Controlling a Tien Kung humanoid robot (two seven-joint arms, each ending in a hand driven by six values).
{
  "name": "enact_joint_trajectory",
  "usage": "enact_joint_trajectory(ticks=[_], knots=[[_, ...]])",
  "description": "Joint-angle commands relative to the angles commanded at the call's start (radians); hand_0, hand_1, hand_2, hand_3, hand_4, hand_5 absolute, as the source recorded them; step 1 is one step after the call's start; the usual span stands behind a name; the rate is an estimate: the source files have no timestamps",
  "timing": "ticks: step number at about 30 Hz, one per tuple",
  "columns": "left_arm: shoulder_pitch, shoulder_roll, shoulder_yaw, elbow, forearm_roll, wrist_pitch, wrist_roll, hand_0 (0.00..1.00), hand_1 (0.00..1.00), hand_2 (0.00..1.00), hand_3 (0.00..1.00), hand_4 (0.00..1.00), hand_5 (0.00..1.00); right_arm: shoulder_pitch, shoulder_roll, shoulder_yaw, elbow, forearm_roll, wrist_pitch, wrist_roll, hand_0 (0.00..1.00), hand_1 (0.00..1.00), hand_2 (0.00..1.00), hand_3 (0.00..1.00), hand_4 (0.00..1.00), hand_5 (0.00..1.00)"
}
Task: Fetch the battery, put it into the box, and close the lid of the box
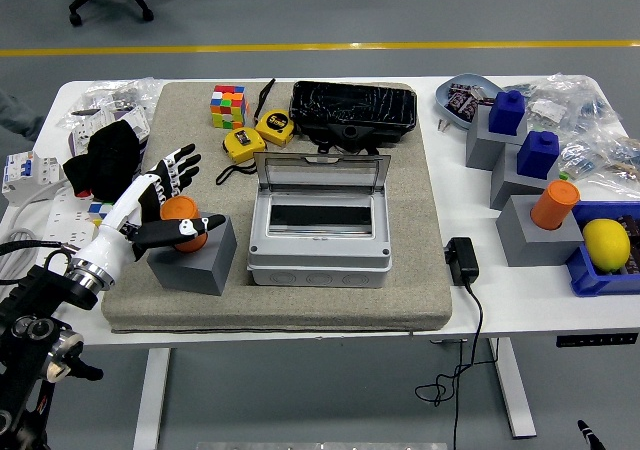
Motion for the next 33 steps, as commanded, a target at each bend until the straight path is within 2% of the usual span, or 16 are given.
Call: enact_joint_trajectory(ticks=[13, 14, 19, 20, 25, 26, 31, 32, 33], knots=[[0.0, 0.002, 0.072, 0.021, -0.012, 0.056, -0.017, 0.951, 0.998, 0.998, 0.998, 0.998, 0.002, 0.002, 0.0, 0.0, 0.0, 0.0, 0.0, 0.002, 0.814, 0.722, 0.732, 0.774, 0.998, 0.981], [0.001, 0.0, 0.076, 0.026, -0.009, 0.064, -0.02, 0.908, 0.968, 0.976, 0.942, 0.998, 0.002, 0.001, 0.0, 0.001, 0.0, 0.0, 0.0, 0.002, 0.814, 0.722, 0.732, 0.774, 0.998, 0.981], [-0.003, 0.0, 0.086, 0.035, -0.004, 0.097, -0.029, 0.908, 0.968, 0.976, 0.942, 0.998, 0.002, 0.003, -0.001, 0.003, 0.0, -0.001, 0.0, 0.003, 0.814, 0.722, 0.732, 0.774, 0.998, 0.981], [-0.003, 0.001, 0.087, 0.036, -0.004, 0.101, -0.031, 0.876, 0.923, 0.884, 0.864, 0.998, 0.005, 0.003, -0.001, 0.003, 0.0, -0.001, 0.0, 0.003, 0.814, 0.722, 0.731, 0.773, 0.998, 0.981], [-0.002, 0.001, 0.092, 0.041, -0.009, 0.128, -0.038, 0.876, 0.923, 0.884, 0.864, 0.998, 0.005, 0.003, 0.0, 0.005, 0.0, -0.002, 0.0, 0.002, 0.814, 0.722, 0.731, 0.773, 0.998, 0.981], [-0.002, 0.001, 0.092, 0.044, -0.007, 0.141, -0.042, 0.507, 0.685, 0.675, 0.58, 0.998, 0.003, 0.002, 0.0, 0.005, 0.0, -0.002, 0.0, 0.002, 0.814, 0.722, 0.731, 0.774, 0.998, 0.982], [0.001, 0.001, 0.099, 0.052, -0.013, 0.156, -0.05, 0.507, 0.685, 0.675, 0.58, 0.998, 0.003, 0.002, 0.0, 0.005, 0.0, -0.003, 0.0, 0.002, 0.814, 0.722, 0.731, 0.774, 0.998, 0.982], [0.001, 0.002, 0.101, 0.053, -0.014, 0.156, -0.05, 0.348, 0.538, 0.492, 0.479, 0.998, 0.002, 0.002, 0.0, 0.004, 0.0, -0.003, 0.0, 0.002, 0.813, 0.722, 0.732, 0.773, 0.998, 0.982], [0.0, 0.002, 0.103, 0.055, -0.016, 0.157, -0.05, 0.348, 0.538, 0.492, 0.479, 0.998, 0.002, 0.002, 0.0, 0.004, 0.0, -0.003, 0.0, 0.002, 0.813, 0.722, 0.732, 0.773, 0.998, 0.982]])
